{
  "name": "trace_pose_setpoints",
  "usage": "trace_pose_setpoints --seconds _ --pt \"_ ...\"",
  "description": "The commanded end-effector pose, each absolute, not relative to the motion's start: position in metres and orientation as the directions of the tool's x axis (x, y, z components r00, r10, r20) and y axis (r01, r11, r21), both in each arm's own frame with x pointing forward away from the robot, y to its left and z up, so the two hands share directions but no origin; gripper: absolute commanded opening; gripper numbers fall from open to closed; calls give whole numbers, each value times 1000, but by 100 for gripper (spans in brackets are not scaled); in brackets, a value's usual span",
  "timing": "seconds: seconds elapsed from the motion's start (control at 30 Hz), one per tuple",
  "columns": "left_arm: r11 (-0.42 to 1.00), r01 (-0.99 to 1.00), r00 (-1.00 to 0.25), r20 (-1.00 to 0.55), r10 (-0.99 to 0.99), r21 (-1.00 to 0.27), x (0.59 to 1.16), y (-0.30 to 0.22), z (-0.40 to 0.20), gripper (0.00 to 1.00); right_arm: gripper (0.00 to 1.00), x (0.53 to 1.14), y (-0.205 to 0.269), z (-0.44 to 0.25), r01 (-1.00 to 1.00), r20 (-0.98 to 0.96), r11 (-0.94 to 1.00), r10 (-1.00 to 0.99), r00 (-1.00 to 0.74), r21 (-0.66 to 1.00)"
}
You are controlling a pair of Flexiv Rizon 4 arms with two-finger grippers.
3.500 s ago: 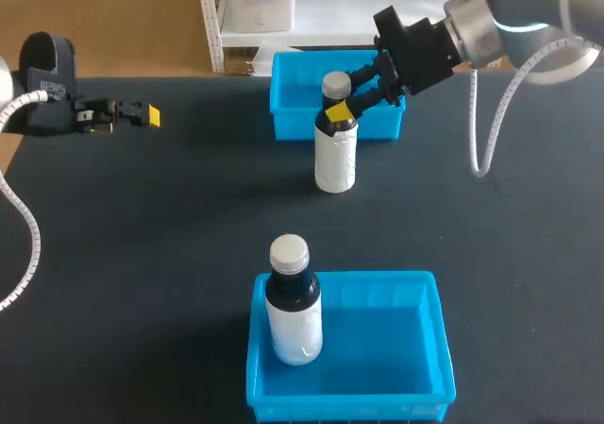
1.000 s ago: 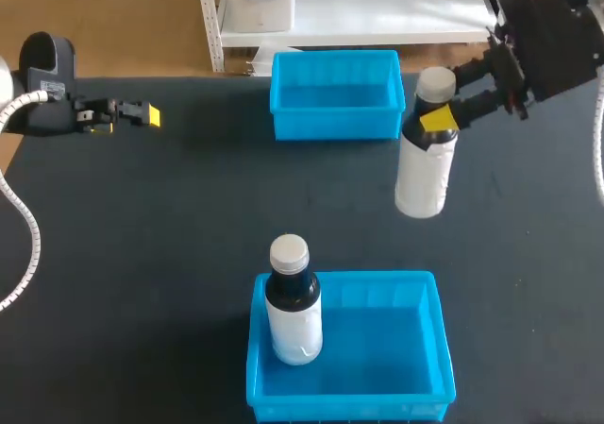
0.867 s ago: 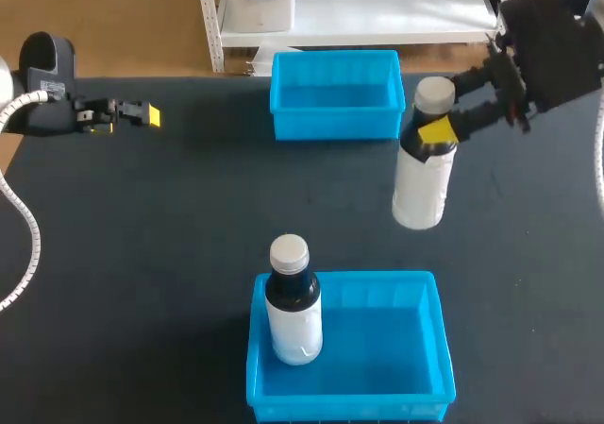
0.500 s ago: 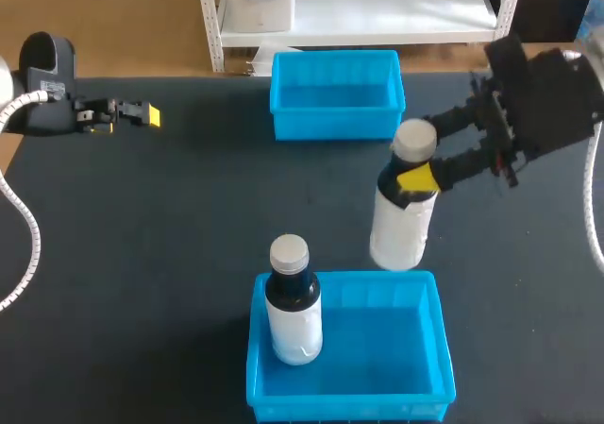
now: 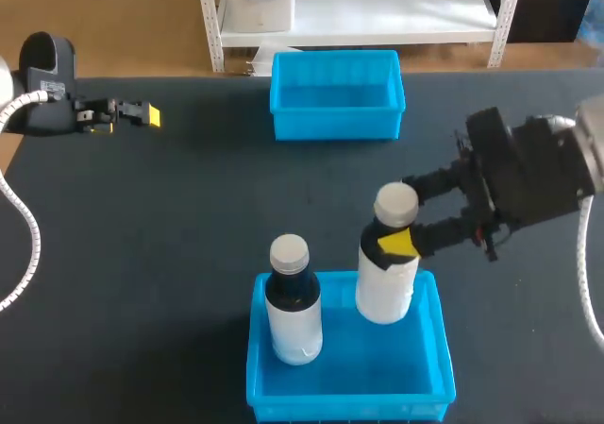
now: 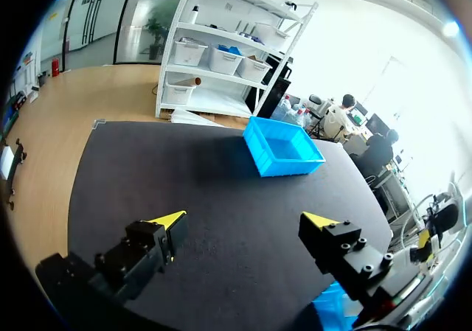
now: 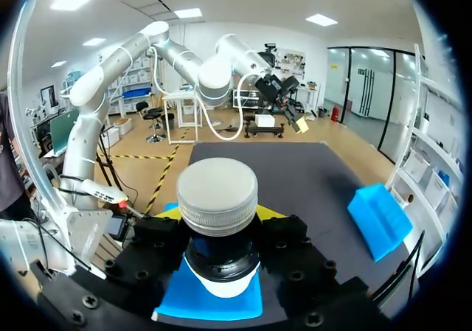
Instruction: Pick up the bottle, and place it in the far bin if it is heavy, or in the near bin if it is light.
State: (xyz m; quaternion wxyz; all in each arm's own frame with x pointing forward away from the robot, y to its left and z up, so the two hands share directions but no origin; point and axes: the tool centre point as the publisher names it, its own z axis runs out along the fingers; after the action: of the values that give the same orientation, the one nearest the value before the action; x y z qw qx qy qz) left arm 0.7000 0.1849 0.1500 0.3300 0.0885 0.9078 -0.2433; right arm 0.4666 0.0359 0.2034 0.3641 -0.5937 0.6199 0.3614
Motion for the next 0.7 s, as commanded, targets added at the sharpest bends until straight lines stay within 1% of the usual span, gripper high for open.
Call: trace_pose_setpoints --seconds 0.03,0.3,0.7 --pt "866 321 -767 -642 0 -383 700 185 150 100 0 462 40 190 -999 -881 50 -472 -35 13" --pt "866 321 -767 -642 0 -383 700 185 150 100 0 462 45 159 -998 -877 26 -476 -59 53" --pt "866 321 -767 -642 0 -383 700 185 150 100 0 467 43 143 -998 -886 -3 -460 -49 57"
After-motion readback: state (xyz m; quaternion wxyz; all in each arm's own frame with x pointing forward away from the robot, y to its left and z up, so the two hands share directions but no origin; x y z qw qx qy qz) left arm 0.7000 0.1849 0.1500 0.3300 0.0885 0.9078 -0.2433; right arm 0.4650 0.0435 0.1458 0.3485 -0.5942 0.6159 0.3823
